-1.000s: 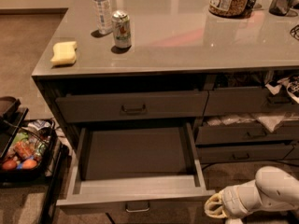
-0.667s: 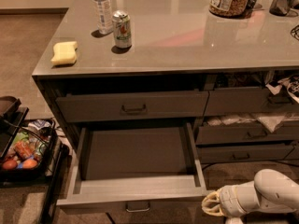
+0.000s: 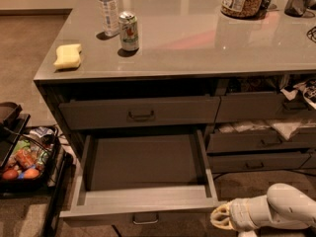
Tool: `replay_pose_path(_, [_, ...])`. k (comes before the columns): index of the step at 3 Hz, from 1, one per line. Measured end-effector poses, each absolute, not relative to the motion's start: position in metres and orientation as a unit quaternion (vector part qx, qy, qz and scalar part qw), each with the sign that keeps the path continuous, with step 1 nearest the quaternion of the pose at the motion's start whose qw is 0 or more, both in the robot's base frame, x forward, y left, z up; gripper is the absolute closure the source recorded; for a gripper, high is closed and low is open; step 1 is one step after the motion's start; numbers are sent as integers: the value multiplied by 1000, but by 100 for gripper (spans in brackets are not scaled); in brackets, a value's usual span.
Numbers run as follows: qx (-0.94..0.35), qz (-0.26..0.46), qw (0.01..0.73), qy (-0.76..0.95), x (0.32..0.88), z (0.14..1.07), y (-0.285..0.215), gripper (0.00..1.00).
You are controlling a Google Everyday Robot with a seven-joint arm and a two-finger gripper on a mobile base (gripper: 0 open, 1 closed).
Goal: Close middle drawer
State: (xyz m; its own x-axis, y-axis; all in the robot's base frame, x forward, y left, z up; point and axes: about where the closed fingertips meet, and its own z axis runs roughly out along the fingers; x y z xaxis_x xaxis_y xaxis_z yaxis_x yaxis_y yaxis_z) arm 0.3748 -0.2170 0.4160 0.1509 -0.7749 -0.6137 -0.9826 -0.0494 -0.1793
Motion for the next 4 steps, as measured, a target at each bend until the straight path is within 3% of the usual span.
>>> replay_pose_path(2, [-646,178,374,642,396,375,-200,100])
replay_pose_path(4, [-648,158,399,629,434,379,-177,100])
